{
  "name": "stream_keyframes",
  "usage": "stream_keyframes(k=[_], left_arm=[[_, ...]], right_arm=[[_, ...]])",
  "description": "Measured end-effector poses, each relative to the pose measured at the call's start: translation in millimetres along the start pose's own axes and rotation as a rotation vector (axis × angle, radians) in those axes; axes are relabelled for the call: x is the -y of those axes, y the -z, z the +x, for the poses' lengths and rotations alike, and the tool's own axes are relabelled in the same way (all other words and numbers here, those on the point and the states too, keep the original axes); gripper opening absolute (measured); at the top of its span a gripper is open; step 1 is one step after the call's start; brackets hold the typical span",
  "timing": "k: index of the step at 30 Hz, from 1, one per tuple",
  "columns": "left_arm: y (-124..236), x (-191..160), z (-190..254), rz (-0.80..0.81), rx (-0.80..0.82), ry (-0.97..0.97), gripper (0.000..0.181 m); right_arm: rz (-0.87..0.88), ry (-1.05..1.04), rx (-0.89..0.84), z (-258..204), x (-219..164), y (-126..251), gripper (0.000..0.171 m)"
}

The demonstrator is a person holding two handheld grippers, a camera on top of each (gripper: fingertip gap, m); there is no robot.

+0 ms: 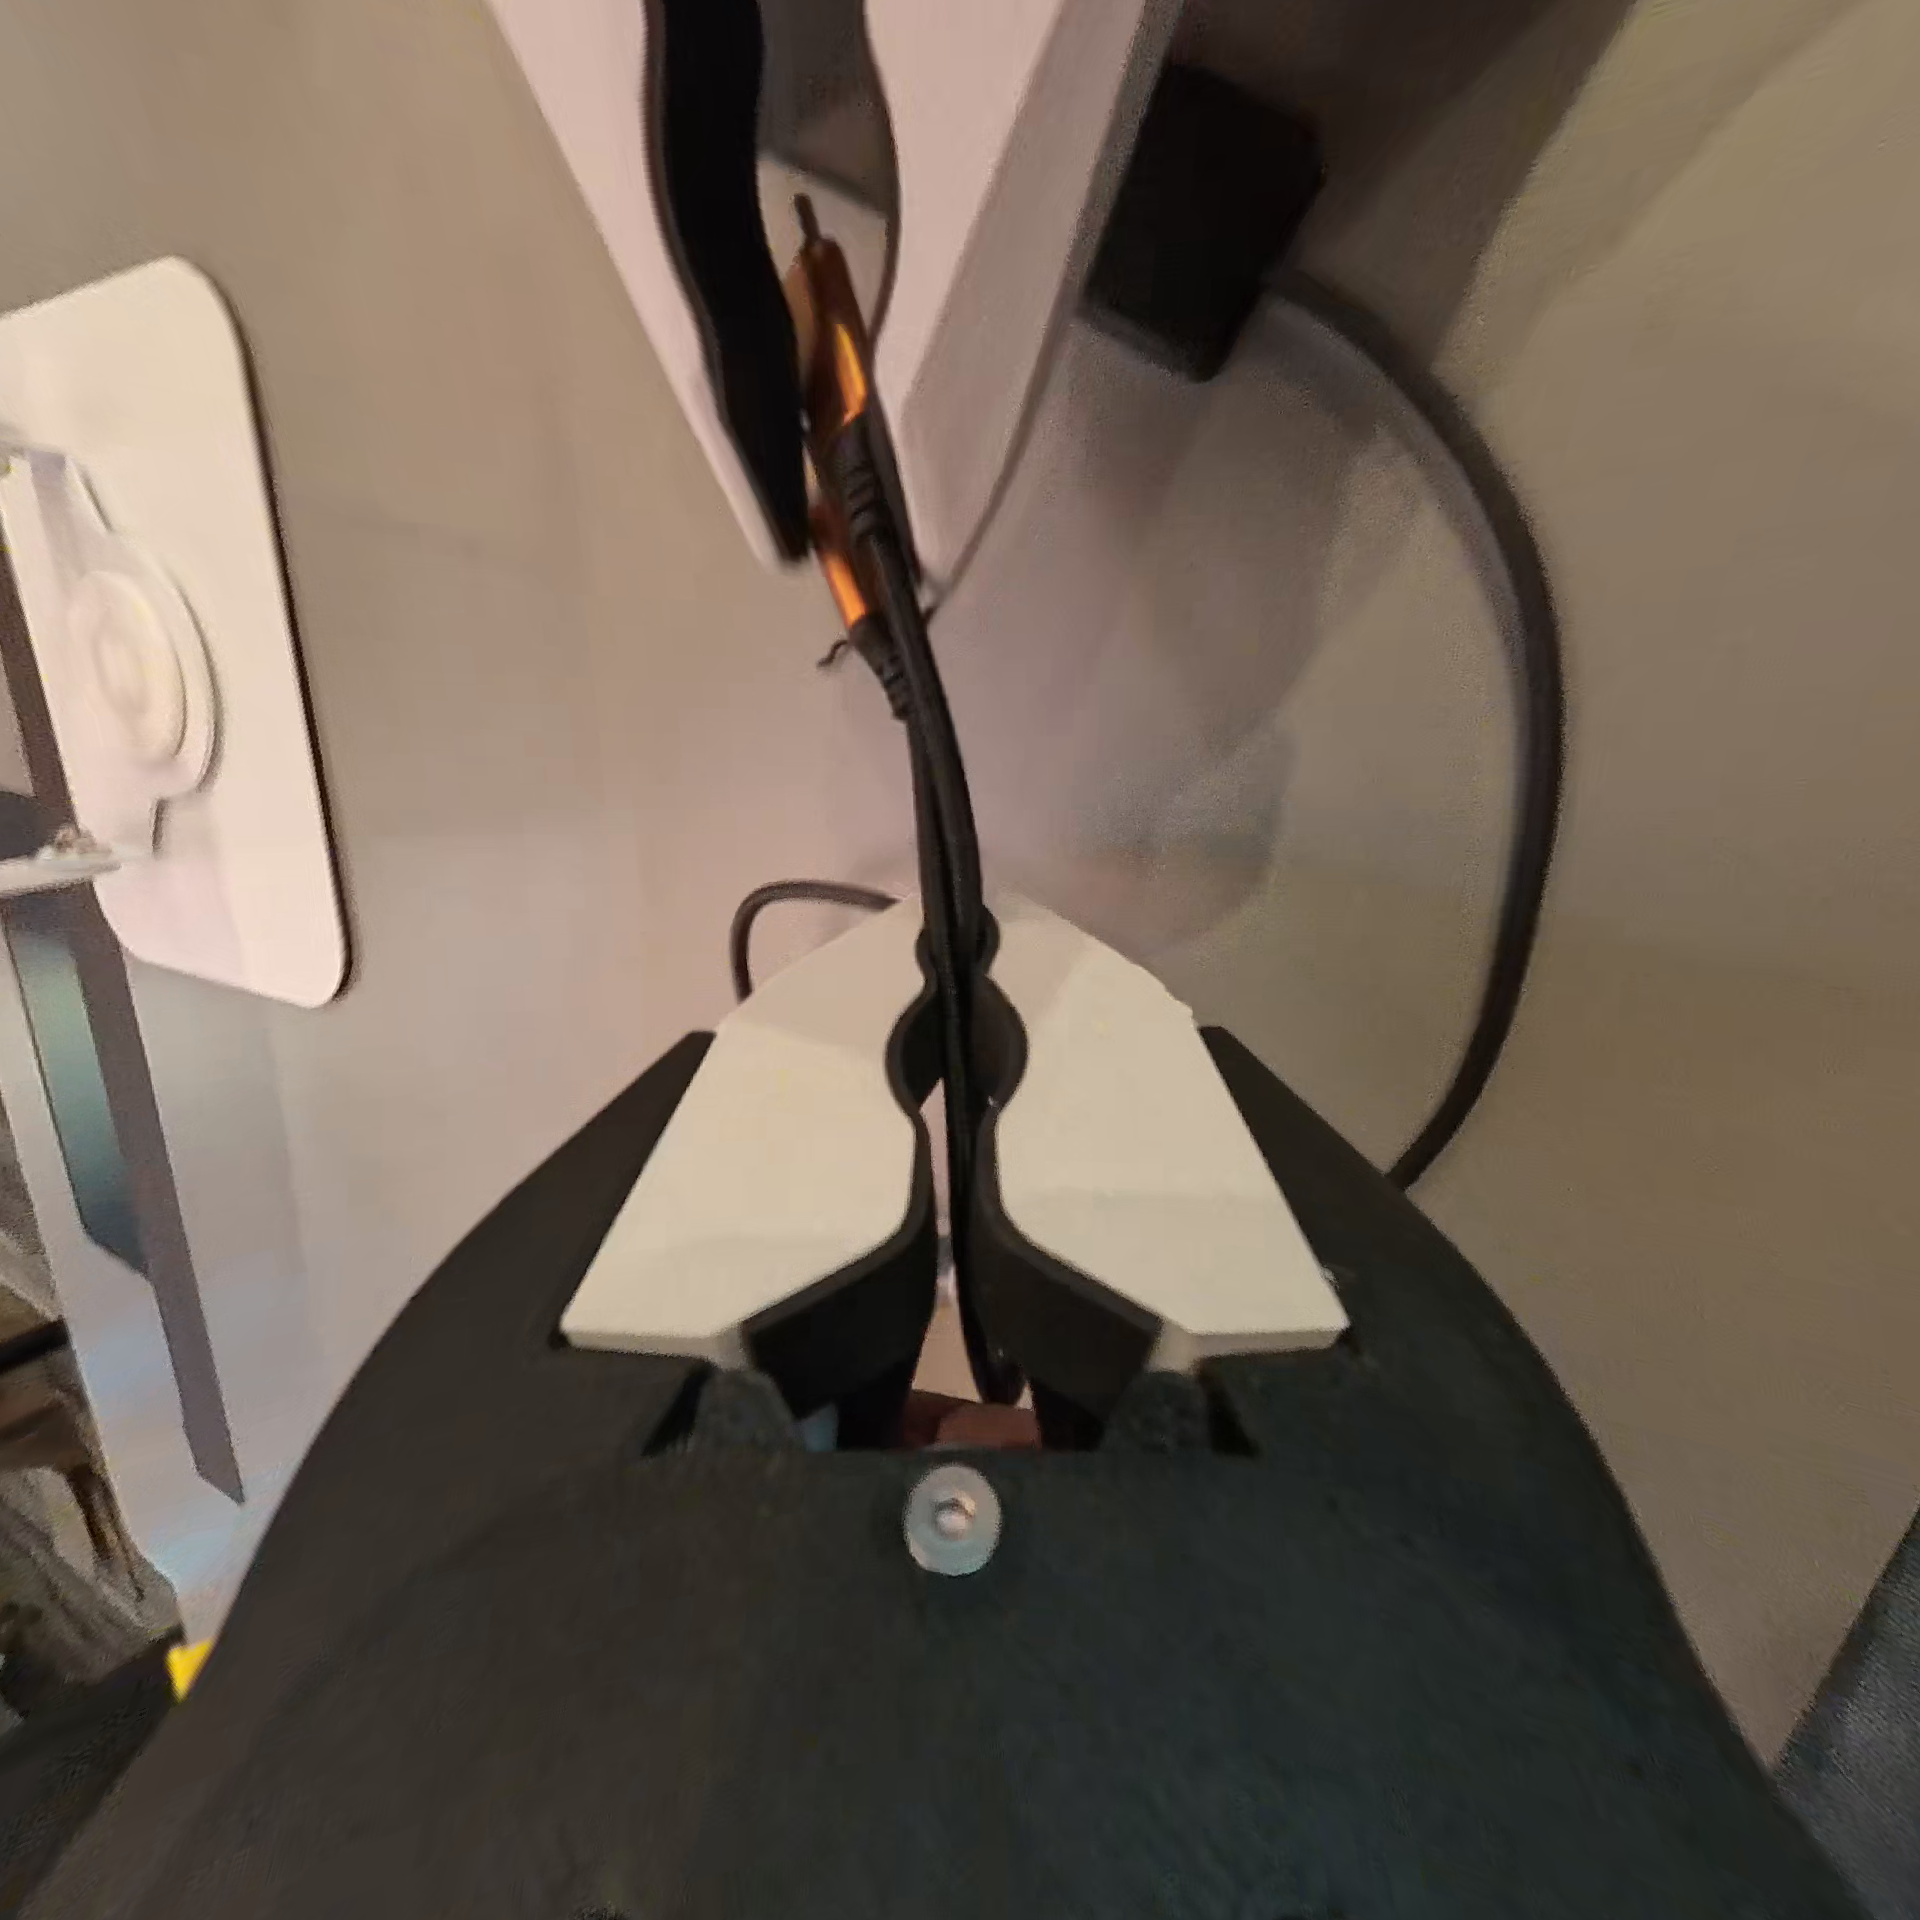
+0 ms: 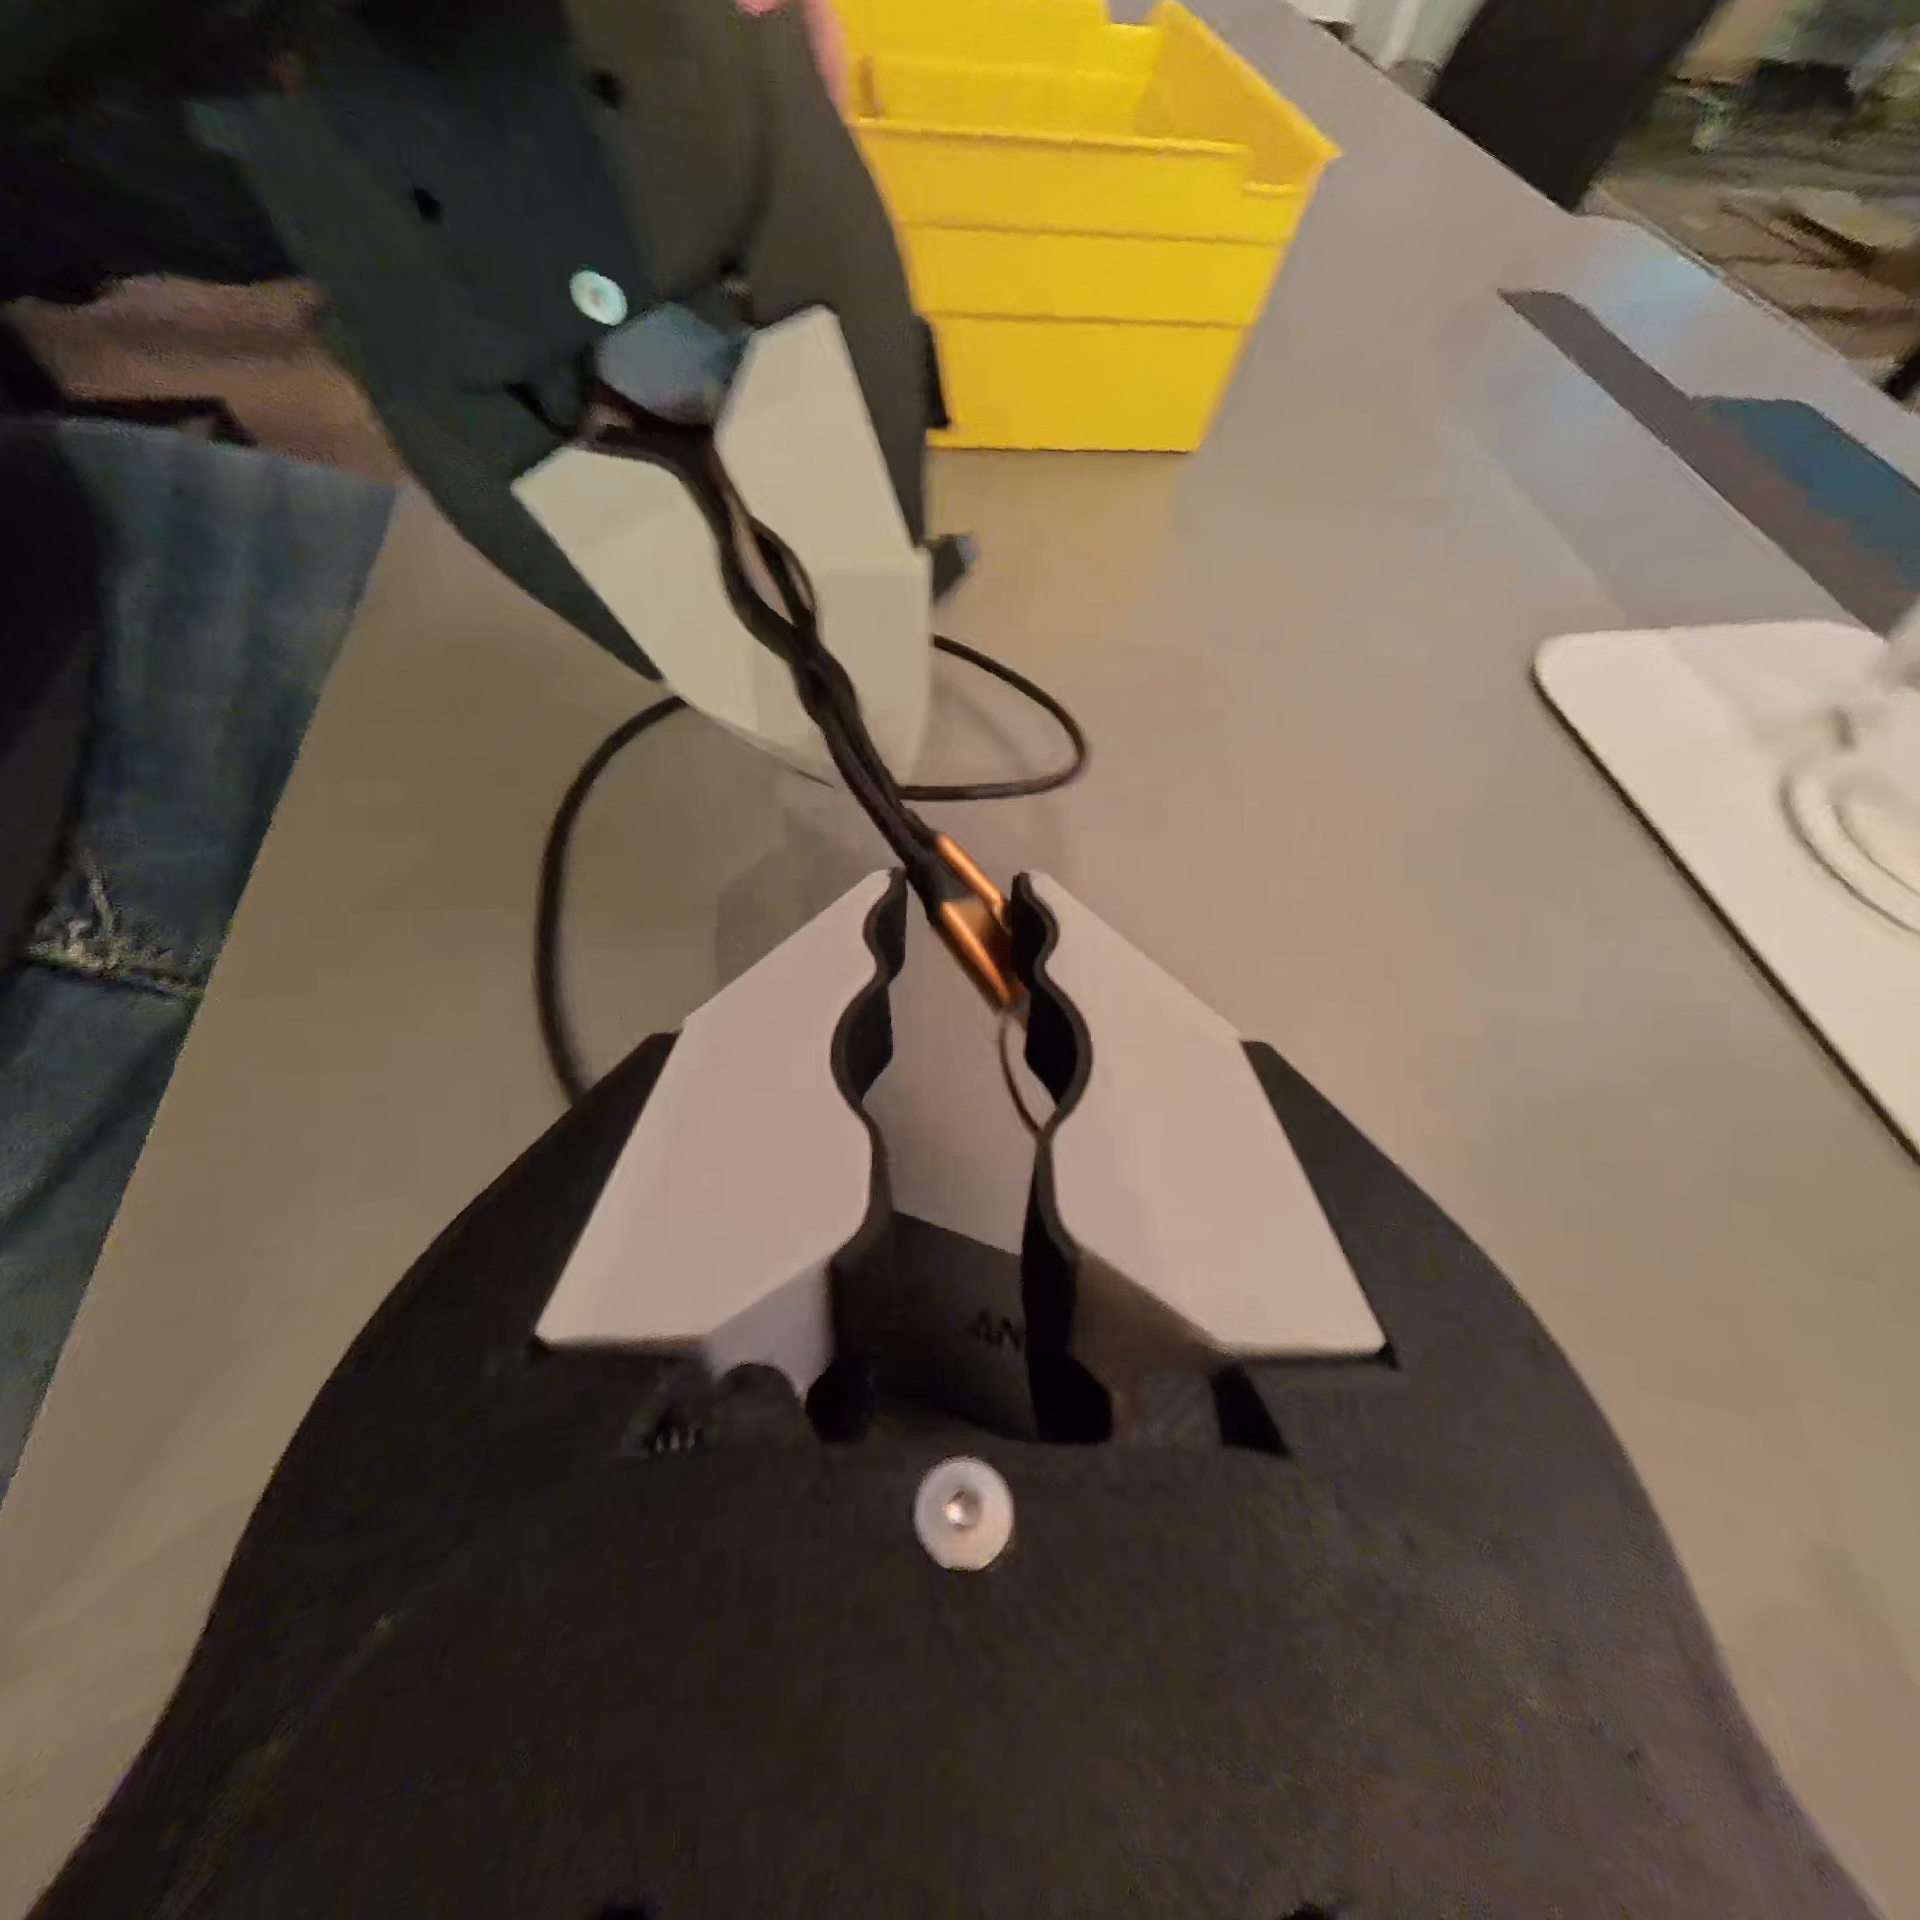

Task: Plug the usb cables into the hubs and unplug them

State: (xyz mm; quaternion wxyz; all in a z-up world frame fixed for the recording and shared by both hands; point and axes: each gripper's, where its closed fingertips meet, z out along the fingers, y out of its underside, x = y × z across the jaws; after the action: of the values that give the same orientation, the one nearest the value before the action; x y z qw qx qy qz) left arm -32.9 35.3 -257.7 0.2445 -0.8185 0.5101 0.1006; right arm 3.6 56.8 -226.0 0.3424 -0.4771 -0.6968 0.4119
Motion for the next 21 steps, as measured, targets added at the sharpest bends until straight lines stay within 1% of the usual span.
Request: stream_keyframes(k=[3,5,9,12,16,21], left_arm=[[5.5,-10.8,-7.1,-0.011,0.015,0.064,0.000],[5.9,-17.4,-7.9,-0.016,0.016,0.112,0.000],[4.3,-29.0,-8.2,-0.014,0.014,0.206,0.000],[2.6,-34.8,-10.2,-0.015,0.017,0.247,0.000],[0.2,-35.9,-9.8,-0.009,0.013,0.263,0.000],[-1.0,-35.3,-11.0,-0.003,0.016,0.280,0.000]], right_arm=[[-0.078,-0.035,-0.079,17.4,-12.7,2.8,0.016],[-0.146,-0.042,-0.079,18.1,-20.7,1.3,0.016],[-0.325,0.039,-0.100,16.3,-39.2,-6.7,0.010],[-0.426,0.046,-0.097,16.1,-51.5,-15.3,0.010],[-0.443,-0.007,-0.068,15.0,-54.5,-24.1,0.000],[-0.409,-0.081,-0.034,14.5,-53.0,-25.2,0.000]])
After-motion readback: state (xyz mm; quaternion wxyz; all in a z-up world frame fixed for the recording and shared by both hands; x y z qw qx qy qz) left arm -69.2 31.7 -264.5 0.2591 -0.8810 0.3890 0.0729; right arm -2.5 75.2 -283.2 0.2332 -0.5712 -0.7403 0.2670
